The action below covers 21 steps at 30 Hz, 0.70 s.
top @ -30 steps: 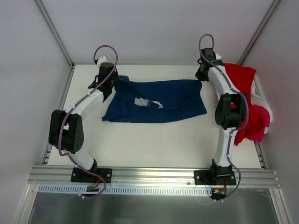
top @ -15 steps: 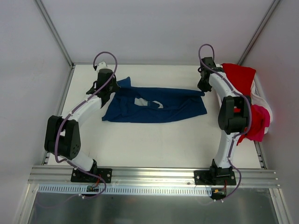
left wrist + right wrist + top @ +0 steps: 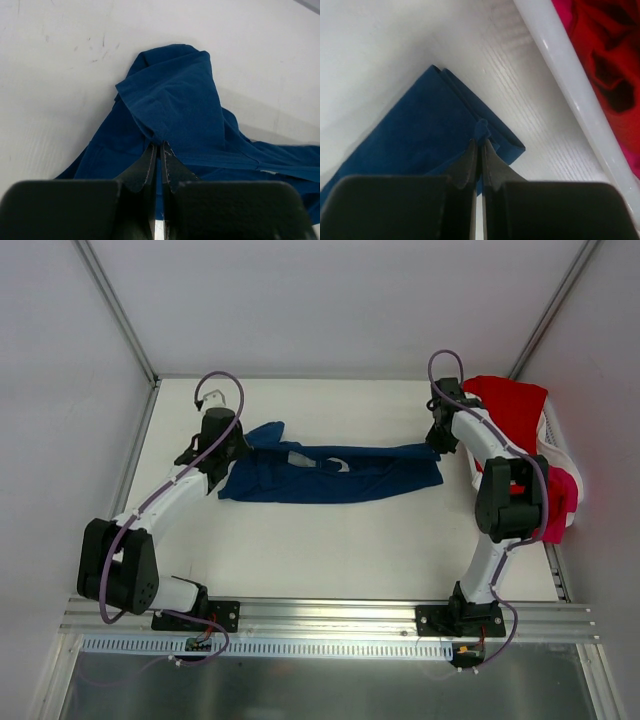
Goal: Fold and stack the t-shirts
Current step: Fold the tshirt
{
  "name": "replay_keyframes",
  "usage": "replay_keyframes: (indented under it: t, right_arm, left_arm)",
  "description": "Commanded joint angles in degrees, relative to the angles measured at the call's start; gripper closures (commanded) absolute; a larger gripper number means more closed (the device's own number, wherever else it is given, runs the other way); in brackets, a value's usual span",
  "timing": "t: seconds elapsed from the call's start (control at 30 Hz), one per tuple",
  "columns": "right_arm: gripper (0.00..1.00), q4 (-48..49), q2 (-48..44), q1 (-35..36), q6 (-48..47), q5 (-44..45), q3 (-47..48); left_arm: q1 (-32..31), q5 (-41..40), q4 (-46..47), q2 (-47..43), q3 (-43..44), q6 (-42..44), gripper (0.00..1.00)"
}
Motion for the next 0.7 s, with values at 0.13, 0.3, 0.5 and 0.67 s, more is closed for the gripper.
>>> replay_keyframes:
  t: [0.13, 0.3, 0.5, 0.67]
  right_arm:
    - [1.00, 1.90, -6.00, 0.05, 2.07, 2.34, -8.07]
    - [1.00, 1.99, -7.58, 0.75, 2.77, 3.31, -11.93]
    - [1.00, 2.69, -9.34, 1.28, 3.21, 4.10, -16.15]
    - [1.00, 3.39, -9.70, 1.37, 3.47, 4.10, -18.53]
  left_arm:
    - [-1.25, -4.13, -3.94, -4.14, -3.09, 1.00, 1.00]
    - [-2.66, -6.14, -5.79, -5.37, -5.11, 0.74, 1.00]
    - [-3.45, -7.29, -7.37, -7.56, -7.48, 0.39, 1.00]
    - [-4.42, -7.82, -8.87, -8.10, -9.50, -0.49, 1.00]
